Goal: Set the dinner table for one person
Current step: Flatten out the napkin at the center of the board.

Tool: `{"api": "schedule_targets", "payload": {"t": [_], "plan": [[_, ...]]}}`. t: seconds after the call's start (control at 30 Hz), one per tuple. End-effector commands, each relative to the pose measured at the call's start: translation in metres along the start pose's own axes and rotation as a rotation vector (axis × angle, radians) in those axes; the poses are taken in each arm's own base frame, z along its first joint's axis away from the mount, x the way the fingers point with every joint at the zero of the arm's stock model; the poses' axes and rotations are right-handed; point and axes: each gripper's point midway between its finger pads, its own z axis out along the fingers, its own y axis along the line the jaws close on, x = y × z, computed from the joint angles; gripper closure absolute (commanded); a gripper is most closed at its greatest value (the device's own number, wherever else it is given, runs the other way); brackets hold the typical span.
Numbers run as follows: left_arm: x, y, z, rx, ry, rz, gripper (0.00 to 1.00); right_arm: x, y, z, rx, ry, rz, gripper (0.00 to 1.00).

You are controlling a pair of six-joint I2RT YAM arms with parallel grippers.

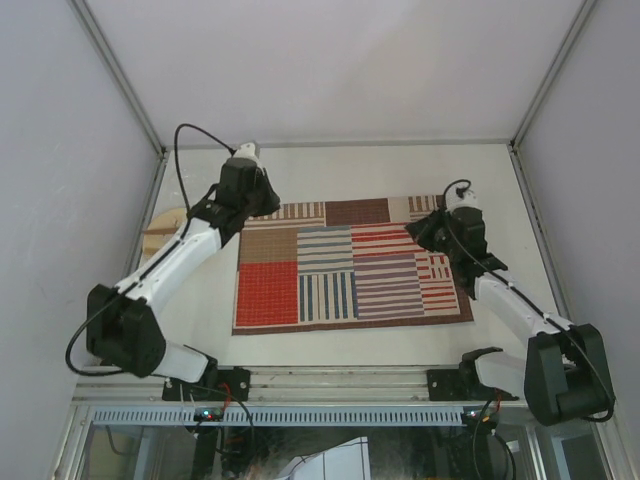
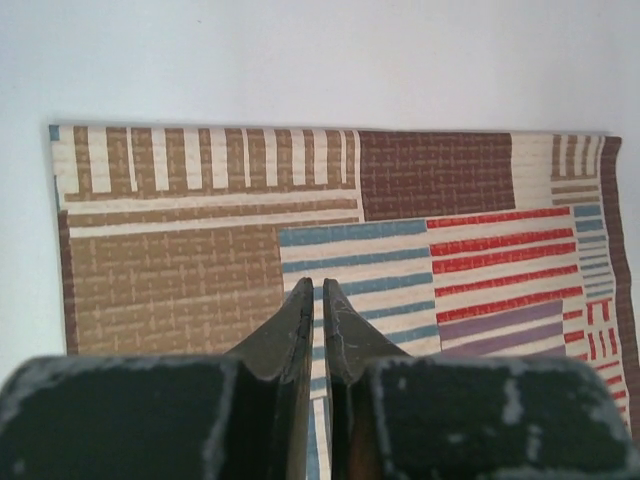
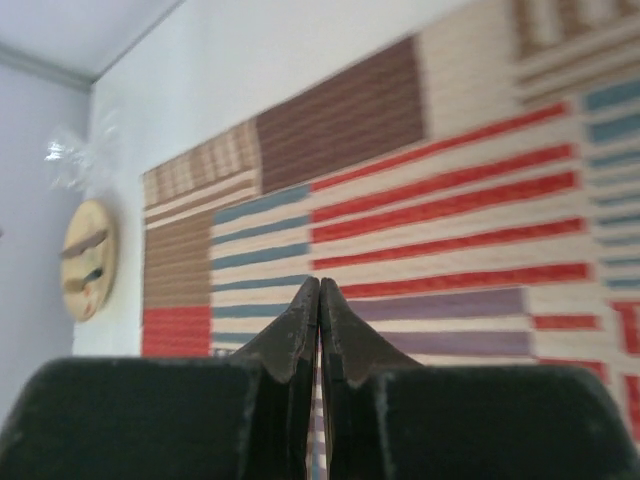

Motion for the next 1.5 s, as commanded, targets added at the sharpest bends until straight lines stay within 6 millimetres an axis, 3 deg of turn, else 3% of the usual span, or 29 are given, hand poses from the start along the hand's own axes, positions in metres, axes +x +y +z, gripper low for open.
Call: {"api": "schedule_targets", "payload": {"t": [0.0,0.2,0.27,0.37,0.47,0.53,0.67,0.7,0.8,0.93,1.13,1.23,1.33,1.47], "plan": [[-0.016,-0.006,-0.025,0.101,-0.18,-0.013,0.88,-0.007,-0.054,-0.003,0.105,-0.049,0.185,1.0],[-0.004,0.001,-0.058,0.17,-0.273,-0.018,0.78,0.003,-0.076,-0.002,0.079,-0.036,0.308,0.99],[-0.002,0.004,-0.067,0.176,-0.303,-0.007,0.7,0.004,-0.075,-0.001,0.055,-0.038,0.306,0.88],[-0.001,0.01,-0.081,0.191,-0.368,0.007,0.49,0.0,-0.069,-0.002,0.027,-0.053,0.283,0.64],[-0.001,0.015,-0.09,0.195,-0.421,0.015,0.34,-0.007,-0.063,-0.004,0.02,-0.063,0.234,0.48],[0.003,0.02,-0.087,0.181,-0.421,0.025,0.22,-0.011,-0.062,-0.003,0.044,-0.053,0.185,0.33],[0.016,0.027,-0.076,0.154,-0.386,0.033,0.09,-0.017,-0.067,-0.001,0.158,-0.026,0.087,0.19],[0.018,0.028,-0.073,0.145,-0.378,0.036,0.01,-0.016,-0.071,0.0,0.209,-0.001,0.057,0.16],[0.024,0.034,-0.066,0.116,-0.35,0.035,0.0,-0.021,-0.068,0.003,0.321,0.059,-0.09,0.14],[0.029,0.039,-0.065,0.093,-0.334,0.039,0.0,-0.011,-0.069,0.003,0.431,0.148,-0.24,0.13],[0.031,0.044,-0.071,0.087,-0.355,0.025,0.0,0.017,-0.095,-0.002,0.372,0.188,-0.032,0.1],[0.033,0.055,-0.069,0.028,-0.361,0.018,0.0,0.022,-0.104,-0.008,0.421,0.181,-0.075,0.09],[0.03,0.071,-0.07,-0.06,-0.377,0.006,0.0,0.02,-0.094,-0.008,0.361,0.151,-0.06,0.09],[0.016,0.093,-0.075,-0.21,-0.415,-0.036,0.0,0.017,-0.065,-0.001,0.25,0.118,-0.066,0.09]]}}
